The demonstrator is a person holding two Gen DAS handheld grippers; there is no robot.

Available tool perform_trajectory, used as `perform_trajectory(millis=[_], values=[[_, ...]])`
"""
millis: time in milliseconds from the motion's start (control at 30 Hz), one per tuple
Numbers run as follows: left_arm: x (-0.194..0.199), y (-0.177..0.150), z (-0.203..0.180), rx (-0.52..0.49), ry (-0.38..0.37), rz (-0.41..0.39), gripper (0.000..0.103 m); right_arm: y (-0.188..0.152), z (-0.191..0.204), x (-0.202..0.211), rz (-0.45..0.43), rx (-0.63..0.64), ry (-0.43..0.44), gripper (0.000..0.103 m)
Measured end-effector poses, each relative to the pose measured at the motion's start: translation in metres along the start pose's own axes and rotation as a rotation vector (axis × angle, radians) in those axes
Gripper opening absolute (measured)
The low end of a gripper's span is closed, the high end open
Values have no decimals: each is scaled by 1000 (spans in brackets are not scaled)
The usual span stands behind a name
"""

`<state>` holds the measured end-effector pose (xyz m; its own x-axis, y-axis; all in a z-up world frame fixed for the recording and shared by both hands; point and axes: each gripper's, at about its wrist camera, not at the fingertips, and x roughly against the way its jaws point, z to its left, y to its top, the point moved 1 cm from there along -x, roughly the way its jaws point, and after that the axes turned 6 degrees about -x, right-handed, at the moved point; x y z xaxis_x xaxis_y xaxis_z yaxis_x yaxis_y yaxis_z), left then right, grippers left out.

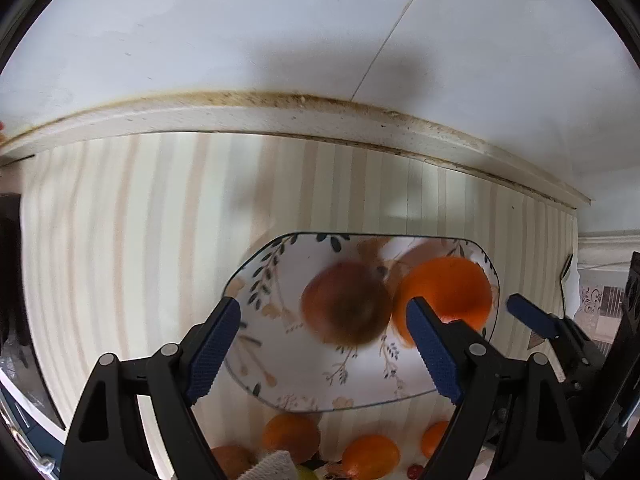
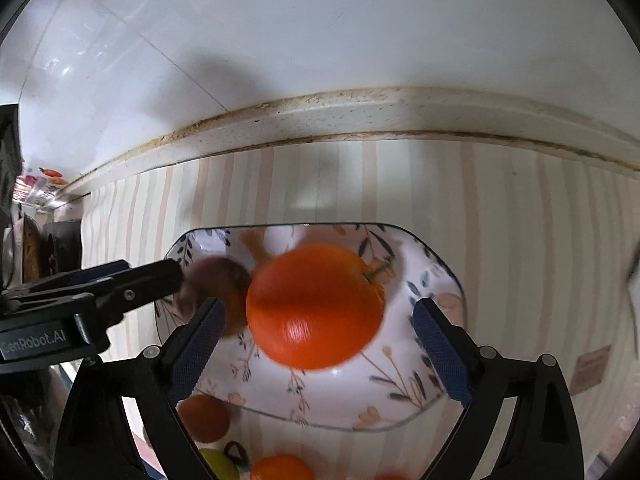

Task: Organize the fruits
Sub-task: 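Carry the apple and orange onto the floral plate and open both tools, then grasp a second red apple with the left tool while the right tool grasps a tangerine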

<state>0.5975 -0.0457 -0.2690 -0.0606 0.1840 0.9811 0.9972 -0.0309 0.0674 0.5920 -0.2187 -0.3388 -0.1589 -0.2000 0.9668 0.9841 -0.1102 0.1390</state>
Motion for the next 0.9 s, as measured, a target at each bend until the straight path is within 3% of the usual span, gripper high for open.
perform_trajectory(millis=[333, 667, 900], values=[[49, -59, 7, -29, 100, -100, 85, -56, 3, 53, -54, 15, -51, 97], [101, -112, 0, -50, 101, -211, 85, -103, 7, 122, -179, -19, -19, 97], [112, -148, 5, -51, 88, -237, 85, -142, 1, 142, -199, -78, 3, 97]])
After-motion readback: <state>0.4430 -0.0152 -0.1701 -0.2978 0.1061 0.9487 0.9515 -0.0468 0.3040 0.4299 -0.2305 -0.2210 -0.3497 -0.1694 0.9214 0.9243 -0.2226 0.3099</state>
